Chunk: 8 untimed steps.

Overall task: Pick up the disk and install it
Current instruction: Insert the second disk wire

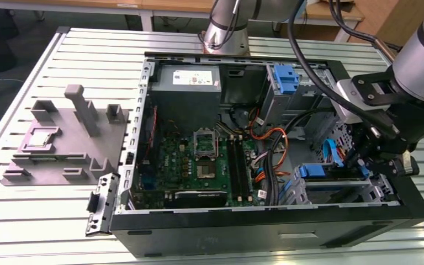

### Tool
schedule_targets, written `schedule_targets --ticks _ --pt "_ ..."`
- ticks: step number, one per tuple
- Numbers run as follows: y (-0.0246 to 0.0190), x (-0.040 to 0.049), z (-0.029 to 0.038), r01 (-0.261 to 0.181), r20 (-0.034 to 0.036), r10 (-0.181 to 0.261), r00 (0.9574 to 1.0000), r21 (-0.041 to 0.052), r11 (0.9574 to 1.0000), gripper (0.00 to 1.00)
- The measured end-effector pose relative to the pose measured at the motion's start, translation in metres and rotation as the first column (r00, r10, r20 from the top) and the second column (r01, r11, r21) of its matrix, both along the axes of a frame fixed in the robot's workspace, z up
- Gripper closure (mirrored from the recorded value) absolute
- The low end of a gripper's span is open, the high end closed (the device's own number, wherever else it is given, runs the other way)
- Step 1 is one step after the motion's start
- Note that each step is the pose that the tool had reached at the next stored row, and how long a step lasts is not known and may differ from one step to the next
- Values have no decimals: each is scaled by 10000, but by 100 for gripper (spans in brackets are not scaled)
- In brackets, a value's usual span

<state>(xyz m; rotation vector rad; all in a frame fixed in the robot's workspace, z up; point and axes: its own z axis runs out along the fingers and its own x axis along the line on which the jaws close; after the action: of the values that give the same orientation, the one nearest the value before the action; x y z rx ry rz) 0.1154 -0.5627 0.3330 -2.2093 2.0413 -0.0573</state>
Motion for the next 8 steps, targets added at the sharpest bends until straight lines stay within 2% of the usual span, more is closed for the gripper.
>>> schedule_targets --ticks 3,8 --pt "2 -1 9 26 -1 -26 10000 -30 10000 84" --pt "1 -1 29 67 1 -67 10000 -149 9999 84"
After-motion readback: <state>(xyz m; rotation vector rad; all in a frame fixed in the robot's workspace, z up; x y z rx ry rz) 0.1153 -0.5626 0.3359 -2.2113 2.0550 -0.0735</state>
